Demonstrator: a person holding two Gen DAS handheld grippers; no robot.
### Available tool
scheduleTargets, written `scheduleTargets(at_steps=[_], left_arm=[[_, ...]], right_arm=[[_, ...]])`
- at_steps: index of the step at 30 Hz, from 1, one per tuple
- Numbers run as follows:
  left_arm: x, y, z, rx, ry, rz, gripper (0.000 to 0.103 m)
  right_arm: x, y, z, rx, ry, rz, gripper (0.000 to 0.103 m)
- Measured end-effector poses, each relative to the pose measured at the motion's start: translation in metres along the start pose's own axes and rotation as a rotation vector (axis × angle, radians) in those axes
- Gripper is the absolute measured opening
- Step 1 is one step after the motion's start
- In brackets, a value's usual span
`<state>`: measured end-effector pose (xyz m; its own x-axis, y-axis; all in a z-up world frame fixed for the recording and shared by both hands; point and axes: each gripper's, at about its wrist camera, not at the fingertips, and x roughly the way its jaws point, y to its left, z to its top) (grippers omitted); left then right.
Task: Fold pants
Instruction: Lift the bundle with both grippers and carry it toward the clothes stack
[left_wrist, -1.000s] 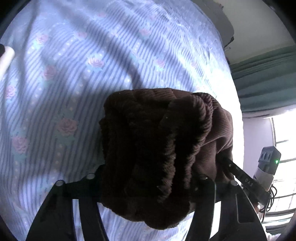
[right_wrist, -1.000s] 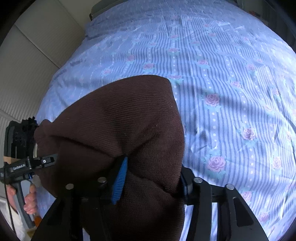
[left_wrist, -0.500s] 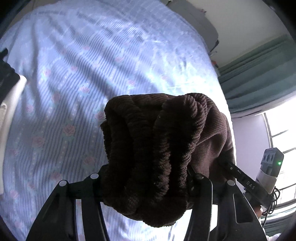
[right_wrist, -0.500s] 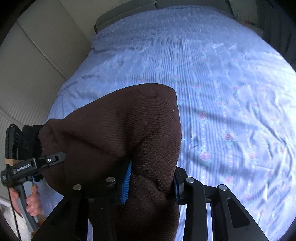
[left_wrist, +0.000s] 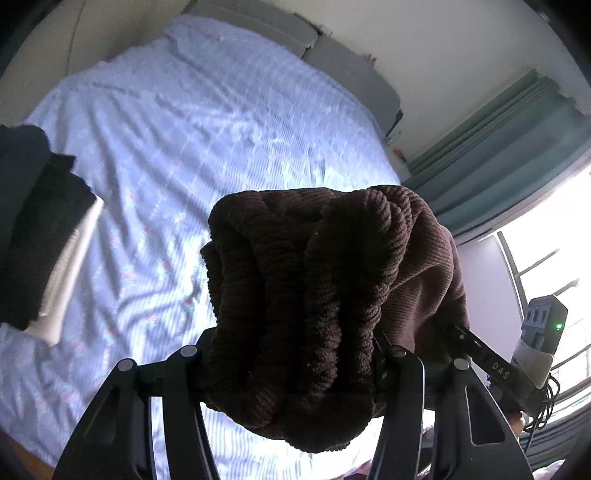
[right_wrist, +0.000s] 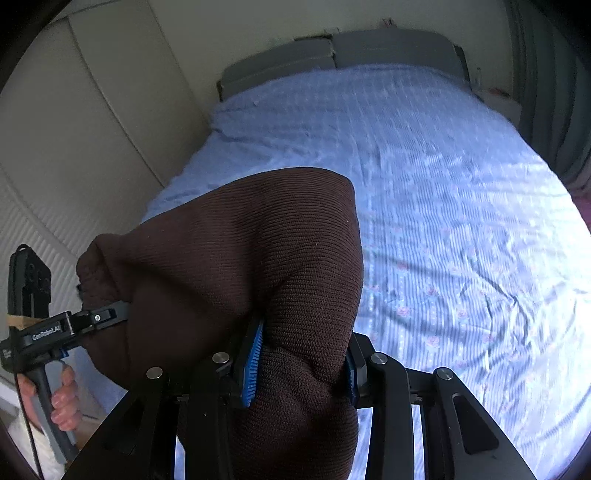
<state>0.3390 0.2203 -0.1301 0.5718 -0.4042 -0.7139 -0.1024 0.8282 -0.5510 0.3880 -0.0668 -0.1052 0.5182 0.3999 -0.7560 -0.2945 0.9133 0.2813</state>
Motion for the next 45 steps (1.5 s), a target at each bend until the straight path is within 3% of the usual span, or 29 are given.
scheduleTargets(at_steps=[12, 24, 29, 36, 45], left_arm=[[-0.122, 0.003, -0.025, -0.008, -0.124, -0.023, 0.054], [-0.203, 0.025, -0.067, -0.091, -0.244, 0.094, 0.054], [-0.225, 0.048, -0.07, -0.113, -0.273, 0.114, 0.054], [-0.253, 0.108, -0.054, -0.11, -0.283, 0.123, 0.054], [-0.289, 0.21, -0.002, -0.095, -0.192, 0.093, 0.054]], right_arm=[[-0.096, 0.083, -0.015, -0.073, -0.122, 0.037, 0.036], [-0.11, 0.141, -0.032, -0.168, -0.12, 0.199, 0.036], [-0.103, 0.169, -0.033, -0.2, -0.105, 0.231, 0.036], [-0.059, 0.219, -0.018, -0.202, -0.091, 0.246, 0.036], [-0.01, 0.312, -0.014, -0.148, -0.071, 0.211, 0.036]])
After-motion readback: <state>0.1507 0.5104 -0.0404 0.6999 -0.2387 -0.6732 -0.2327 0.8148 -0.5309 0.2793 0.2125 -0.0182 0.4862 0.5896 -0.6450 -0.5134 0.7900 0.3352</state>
